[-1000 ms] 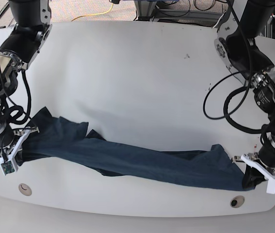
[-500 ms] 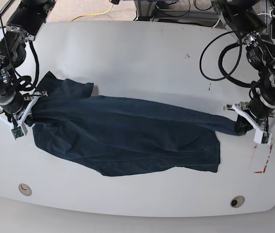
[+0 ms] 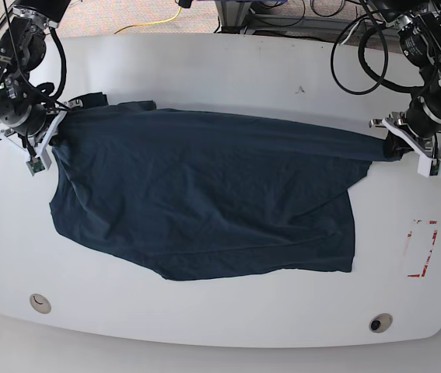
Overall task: Layout the t-shirt on the table in an organized manner, then fold the t-shirt properly
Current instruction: 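Lay the shirt flat by dragging both grippers across the table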
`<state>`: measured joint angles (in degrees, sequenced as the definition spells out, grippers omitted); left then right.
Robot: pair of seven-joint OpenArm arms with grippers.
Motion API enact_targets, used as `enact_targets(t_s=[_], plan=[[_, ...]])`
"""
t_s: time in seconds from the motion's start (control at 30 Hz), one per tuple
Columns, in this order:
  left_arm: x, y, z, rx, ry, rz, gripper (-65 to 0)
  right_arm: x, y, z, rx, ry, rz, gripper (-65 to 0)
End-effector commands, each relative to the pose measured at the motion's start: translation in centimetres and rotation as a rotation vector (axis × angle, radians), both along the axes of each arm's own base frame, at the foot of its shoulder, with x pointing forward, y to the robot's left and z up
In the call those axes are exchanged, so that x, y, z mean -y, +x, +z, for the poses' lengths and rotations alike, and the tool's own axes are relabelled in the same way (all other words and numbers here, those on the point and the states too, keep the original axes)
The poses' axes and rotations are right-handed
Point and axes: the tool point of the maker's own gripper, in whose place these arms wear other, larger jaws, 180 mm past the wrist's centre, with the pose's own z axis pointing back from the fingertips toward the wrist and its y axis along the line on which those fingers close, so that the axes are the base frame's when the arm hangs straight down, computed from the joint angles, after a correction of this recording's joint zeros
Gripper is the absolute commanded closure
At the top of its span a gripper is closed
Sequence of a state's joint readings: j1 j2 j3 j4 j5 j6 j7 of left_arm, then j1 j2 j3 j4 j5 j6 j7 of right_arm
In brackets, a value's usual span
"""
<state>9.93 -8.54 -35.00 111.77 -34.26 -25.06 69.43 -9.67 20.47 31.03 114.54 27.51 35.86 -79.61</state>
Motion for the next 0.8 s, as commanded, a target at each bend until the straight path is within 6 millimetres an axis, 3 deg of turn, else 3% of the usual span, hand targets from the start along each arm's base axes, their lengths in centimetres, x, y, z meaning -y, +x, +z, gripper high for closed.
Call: enact_targets(t_s=[0.0,0.4,0.77], plan=[[-1.2,-0.8,0.7,0.019,0.021,0.009,0.0,0.3,-0.4,0.4,0.007,-0.012,0.008,0.0],[-3.8,-6.7,-1.0,-0.095,0.002,0.058,0.0,-0.1,-4.3,-1.8,-0.075,0.057,-0.029,0.0],[-5.1,-9.5,-1.9,-0.179,0.042,0.062,0.0,-1.2,-7.0,-3.7,-0.146,0.093,-0.046,0.0]])
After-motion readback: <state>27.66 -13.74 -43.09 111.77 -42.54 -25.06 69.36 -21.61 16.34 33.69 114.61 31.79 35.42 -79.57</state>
